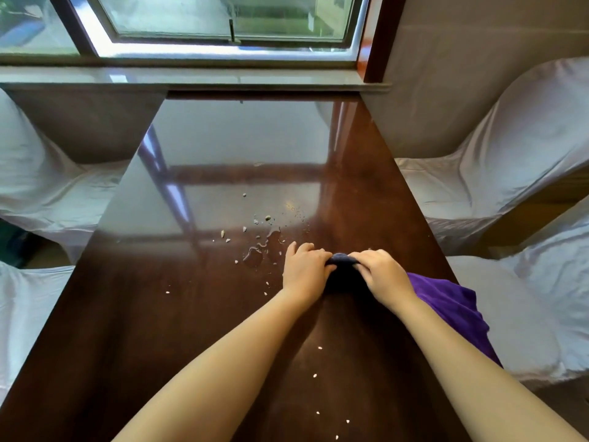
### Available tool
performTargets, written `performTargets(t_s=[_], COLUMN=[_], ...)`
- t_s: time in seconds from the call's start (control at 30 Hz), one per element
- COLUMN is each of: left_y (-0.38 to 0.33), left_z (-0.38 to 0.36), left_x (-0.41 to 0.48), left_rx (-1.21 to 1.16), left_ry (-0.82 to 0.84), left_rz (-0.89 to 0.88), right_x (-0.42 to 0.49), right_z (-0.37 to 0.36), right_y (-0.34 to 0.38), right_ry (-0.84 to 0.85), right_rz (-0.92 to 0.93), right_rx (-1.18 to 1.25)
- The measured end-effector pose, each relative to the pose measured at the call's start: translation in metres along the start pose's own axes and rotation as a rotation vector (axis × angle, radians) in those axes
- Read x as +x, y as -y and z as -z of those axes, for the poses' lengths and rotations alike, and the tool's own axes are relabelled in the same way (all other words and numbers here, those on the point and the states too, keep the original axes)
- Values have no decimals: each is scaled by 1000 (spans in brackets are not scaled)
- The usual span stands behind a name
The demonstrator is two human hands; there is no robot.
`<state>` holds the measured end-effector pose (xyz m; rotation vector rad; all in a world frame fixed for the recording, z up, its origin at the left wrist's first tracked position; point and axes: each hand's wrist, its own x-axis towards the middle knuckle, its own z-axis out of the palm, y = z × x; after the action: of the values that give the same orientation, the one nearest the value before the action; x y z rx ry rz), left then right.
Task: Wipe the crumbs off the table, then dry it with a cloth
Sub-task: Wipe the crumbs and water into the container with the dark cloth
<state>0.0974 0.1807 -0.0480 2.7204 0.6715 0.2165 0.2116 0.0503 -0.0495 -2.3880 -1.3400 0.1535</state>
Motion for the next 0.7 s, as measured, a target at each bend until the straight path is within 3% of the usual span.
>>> performTargets(t_s=[0.2, 0.33, 0.43, 0.57, 0.7], left_y=[8, 36, 94, 182, 246], left_z=[-29, -19, -2, 18, 28], left_x=[-17, -29, -43, -63, -64], left_rx=[140, 78, 59, 51, 86], left_ry=[66, -63, -169, -201, -145], left_rz=[-23, 11, 183, 460, 584], right_x=[-15, -8, -3, 5, 28], right_z=[-26, -38, -58, -72, -79], right_y=[-7, 2, 8, 5, 5], right_ry=[118, 142, 268, 214, 139], right_rz=[-78, -54, -39, -85, -174], right_rx=[-16, -99, -206, -292, -312])
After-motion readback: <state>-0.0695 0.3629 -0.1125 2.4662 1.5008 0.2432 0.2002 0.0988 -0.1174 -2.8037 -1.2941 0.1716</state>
